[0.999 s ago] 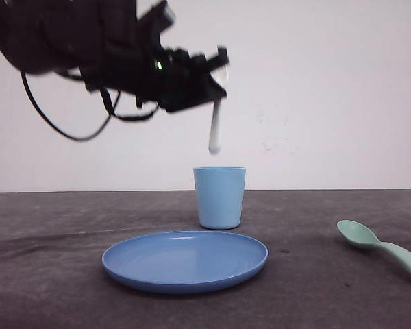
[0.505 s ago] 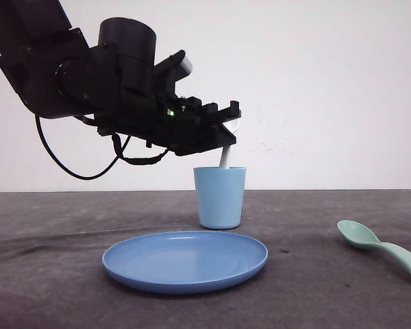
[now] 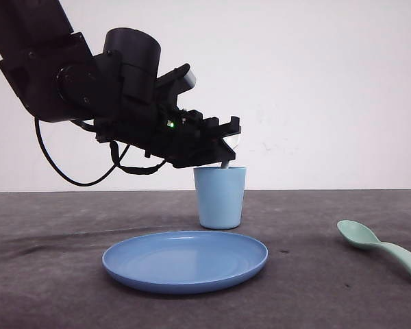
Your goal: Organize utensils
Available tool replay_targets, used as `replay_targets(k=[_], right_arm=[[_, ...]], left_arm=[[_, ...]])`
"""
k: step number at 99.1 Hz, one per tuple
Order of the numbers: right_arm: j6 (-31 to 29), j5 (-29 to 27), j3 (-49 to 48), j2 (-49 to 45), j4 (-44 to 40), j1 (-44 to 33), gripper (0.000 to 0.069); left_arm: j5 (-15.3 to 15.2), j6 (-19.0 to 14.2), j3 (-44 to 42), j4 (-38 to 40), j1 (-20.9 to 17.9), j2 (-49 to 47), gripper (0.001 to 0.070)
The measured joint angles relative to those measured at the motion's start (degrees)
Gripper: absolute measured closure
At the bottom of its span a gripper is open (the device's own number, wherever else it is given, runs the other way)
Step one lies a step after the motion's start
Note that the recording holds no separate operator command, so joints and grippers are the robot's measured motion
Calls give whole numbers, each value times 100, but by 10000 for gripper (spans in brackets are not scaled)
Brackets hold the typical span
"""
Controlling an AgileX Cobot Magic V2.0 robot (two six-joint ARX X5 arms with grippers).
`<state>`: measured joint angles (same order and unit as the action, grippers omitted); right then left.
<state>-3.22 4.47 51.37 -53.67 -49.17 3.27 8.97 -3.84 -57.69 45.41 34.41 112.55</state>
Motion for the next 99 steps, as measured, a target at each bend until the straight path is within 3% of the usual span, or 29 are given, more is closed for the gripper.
replay_targets(k=[11, 21, 34, 52, 69, 99], right_arm=[[0, 0, 0, 0, -11, 0, 31], [0, 0, 0, 0, 11, 0, 31], [2, 109, 0, -52, 57, 0, 31], [2, 935, 0, -463, 214, 0, 31], [2, 1484, 0, -1115, 498, 63, 31], [7, 1733, -2, -2243, 1093, 522, 31]], left_arm=[[0, 2, 0, 2, 0, 0, 492], [0, 2, 0, 0, 0, 0, 447], [-2, 2, 0, -308, -7, -101, 437], [0, -2, 0, -1287, -125, -966, 436], [-4, -2, 0, -2555, -402, -2070, 436], [-2, 0, 0, -4741, -1093, -3993, 436]])
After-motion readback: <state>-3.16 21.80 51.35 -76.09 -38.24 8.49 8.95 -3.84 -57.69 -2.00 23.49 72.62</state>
